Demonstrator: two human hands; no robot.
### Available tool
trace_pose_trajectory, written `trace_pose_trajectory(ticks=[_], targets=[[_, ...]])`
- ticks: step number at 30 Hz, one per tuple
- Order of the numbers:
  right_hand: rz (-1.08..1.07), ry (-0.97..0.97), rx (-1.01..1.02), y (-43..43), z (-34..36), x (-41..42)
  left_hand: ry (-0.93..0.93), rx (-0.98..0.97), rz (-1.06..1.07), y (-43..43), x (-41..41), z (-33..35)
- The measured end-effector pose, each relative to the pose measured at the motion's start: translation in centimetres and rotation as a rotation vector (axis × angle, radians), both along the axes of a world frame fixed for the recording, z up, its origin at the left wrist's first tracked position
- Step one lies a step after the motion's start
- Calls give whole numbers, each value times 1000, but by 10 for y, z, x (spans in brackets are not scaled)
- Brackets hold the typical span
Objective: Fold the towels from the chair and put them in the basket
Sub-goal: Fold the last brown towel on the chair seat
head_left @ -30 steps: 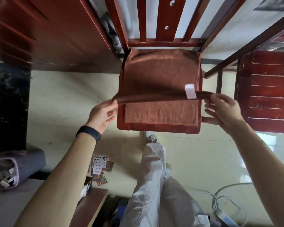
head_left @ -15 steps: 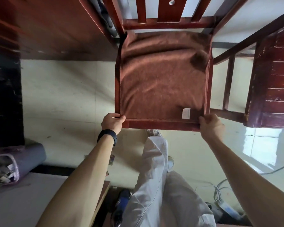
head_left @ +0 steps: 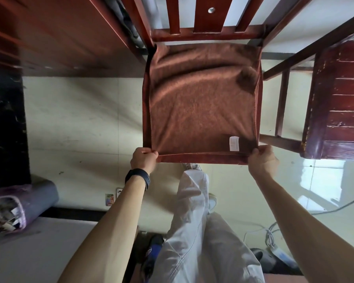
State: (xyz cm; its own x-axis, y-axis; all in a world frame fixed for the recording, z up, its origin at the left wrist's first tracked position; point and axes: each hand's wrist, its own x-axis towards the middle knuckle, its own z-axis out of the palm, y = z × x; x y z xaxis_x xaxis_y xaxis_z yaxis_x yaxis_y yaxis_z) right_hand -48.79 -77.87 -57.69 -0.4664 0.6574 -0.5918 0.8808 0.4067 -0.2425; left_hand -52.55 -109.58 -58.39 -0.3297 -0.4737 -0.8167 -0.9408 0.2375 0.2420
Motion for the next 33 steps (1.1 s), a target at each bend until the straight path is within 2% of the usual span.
trace_pose_trajectory(ticks=[5, 12, 18, 21, 26, 29, 33], targets=[[50, -34, 0, 0, -8, 2, -8, -154, -164, 5, 1, -3], [95, -149, -5, -1, -7, 4, -25, -235, -394, 10, 5, -6], [-24, -128, -92, -5, 0, 6, -19, -188, -413, 1, 4, -10], [-127, 17, -169, -1, 9, 11, 93, -63, -166, -4, 2, -3], [-351, 307, -319, 14, 60, 11, 360, 178, 228, -8, -11, 66], [-391, 446, -433, 13, 123, 2, 496, 214, 175, -6, -12, 128], [-338, 518, -519, 23, 219, 1, 574, 304, -82, -8, -20, 223]])
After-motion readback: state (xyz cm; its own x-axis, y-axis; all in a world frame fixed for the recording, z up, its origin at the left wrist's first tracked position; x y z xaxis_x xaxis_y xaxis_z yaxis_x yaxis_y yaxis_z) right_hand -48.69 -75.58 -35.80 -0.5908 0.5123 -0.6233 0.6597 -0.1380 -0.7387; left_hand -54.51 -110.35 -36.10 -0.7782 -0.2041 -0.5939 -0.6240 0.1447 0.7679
